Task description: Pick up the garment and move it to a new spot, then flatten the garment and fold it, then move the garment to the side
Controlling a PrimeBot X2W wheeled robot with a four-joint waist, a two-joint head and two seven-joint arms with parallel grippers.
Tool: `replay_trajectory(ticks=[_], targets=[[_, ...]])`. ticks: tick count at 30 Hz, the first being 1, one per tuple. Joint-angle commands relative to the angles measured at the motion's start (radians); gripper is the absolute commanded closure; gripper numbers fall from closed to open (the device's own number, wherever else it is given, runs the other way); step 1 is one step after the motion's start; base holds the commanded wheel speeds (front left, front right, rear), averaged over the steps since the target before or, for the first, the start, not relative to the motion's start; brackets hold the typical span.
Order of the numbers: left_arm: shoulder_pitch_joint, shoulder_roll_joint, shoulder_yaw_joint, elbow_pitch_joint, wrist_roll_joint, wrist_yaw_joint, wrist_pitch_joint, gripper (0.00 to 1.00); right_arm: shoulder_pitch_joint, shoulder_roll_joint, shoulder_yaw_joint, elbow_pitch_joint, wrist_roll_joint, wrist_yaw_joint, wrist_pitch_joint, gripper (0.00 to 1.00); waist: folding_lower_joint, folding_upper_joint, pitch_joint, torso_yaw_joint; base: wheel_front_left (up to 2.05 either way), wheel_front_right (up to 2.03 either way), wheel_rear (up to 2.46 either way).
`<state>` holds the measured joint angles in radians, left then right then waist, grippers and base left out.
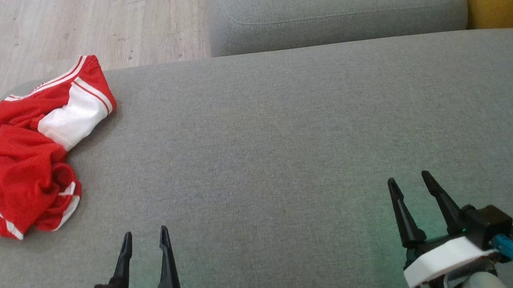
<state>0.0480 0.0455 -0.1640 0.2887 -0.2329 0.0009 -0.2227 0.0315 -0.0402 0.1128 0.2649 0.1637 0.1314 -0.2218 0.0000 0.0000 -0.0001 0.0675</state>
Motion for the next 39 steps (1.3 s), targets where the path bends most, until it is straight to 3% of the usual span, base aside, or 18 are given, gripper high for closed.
replay_trajectory(ticks=[1, 8, 26, 31, 39], targets=[[-0.024, 0.008, 0.019, -0.024, 0.028, 0.009, -0.018, 0.00, -0.024, -0.009, 0.027, -0.029, -0.031, -0.001, -0.019, 0.00, 0.0000, 0.0000, 0.000, 0.001, 0.00, 0.00, 0.00], [-0.024, 0.007, 0.014, -0.013, 0.090, 0.016, -0.039, 0.00, -0.024, -0.010, 0.034, -0.028, -0.114, -0.001, -0.040, 0.00, 0.0000, 0.0000, 0.002, 0.006, 0.00, 0.00, 0.00], [-0.034, 0.006, 0.015, 0.001, 0.061, 0.010, -0.039, 0.00, -0.021, -0.010, 0.022, -0.028, -0.101, -0.001, -0.040, 0.00, 0.0000, 0.0000, 0.002, 0.024, 0.00, 0.00, 0.00], [-0.047, 0.006, 0.010, 0.001, 0.057, 0.011, -0.039, 0.00, -0.005, -0.010, 0.008, -0.041, -0.097, -0.001, -0.040, 0.00, 0.0000, 0.0000, -0.005, 0.114, 0.00, 0.00, 0.00], [-0.042, 0.012, 0.030, -0.010, 0.055, 0.018, -0.039, 0.00, -0.010, -0.010, 0.024, -0.049, -0.082, -0.001, -0.040, 0.00, 0.0000, 0.0000, -0.015, 0.324, 0.00, 0.00, 0.00]])
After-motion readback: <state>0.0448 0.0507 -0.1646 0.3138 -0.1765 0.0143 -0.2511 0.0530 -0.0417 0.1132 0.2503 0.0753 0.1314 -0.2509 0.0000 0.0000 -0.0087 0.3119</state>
